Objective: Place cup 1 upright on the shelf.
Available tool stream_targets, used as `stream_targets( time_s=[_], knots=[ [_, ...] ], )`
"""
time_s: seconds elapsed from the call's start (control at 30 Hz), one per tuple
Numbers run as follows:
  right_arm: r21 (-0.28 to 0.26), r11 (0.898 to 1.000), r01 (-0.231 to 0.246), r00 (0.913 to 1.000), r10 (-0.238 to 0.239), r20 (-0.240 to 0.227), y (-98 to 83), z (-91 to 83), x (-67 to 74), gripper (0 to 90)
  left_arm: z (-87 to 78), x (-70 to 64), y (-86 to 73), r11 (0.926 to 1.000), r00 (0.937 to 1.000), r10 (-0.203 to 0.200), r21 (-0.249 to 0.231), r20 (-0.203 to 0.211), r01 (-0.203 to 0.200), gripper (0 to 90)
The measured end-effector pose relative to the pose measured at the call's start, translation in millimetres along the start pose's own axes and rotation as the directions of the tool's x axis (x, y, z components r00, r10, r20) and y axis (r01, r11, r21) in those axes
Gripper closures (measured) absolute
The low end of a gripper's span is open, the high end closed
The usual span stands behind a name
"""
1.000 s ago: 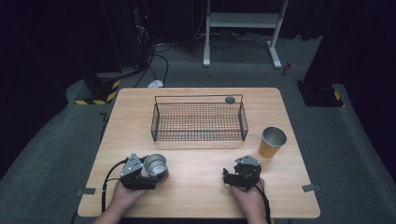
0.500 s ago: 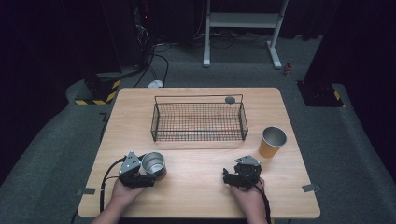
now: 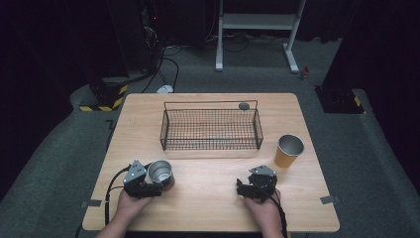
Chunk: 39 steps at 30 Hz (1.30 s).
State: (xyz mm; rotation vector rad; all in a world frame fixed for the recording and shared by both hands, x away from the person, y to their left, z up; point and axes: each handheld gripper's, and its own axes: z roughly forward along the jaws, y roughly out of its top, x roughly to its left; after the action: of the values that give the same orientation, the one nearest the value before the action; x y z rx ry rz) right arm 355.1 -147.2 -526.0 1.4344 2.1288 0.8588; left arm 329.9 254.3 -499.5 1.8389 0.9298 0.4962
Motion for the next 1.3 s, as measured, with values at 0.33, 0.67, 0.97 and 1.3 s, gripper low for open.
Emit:
stream_targets(
  time_s=[0.33, 0.67, 0.97, 1.3],
  knots=[
    [0.0, 1.0, 0.0, 1.0, 0.0, 0.0, 0.0, 0.0, 0.0, 8.8, -2.0, 1.6, 3.0, 0.9997, 0.9997, -0.022, -0.006, -0.007, 0.022, 14.9],
    [0.0, 1.0, 0.006, 1.0, -0.006, -0.002, -0.2, -0.3, -0.7, 9.2, 2.4, 0.8, 2.8, 0.9998, 0.9996, -0.019, 0.002, -0.023, 0.019, 14.9],
    [-0.046, 0.999, -0.013, 0.9986, 0.016, 0.05, -1.6, -15.6, -16.0, 11.1, 2.8, 6.7, -0.5, 0.9996, 0.9987, -0.026, 0.009, -0.044, 0.027, 14.9],
    [-0.131, 0.991, -0.02, 0.9865, 0.041, 0.159, -8.6, -37.5, -46.9, 9.5, 1.9, 8.1, -1.5, 0.9999, 0.9987, -0.007, 0.011, -0.051, 0.008, 14.9]
  ],
)
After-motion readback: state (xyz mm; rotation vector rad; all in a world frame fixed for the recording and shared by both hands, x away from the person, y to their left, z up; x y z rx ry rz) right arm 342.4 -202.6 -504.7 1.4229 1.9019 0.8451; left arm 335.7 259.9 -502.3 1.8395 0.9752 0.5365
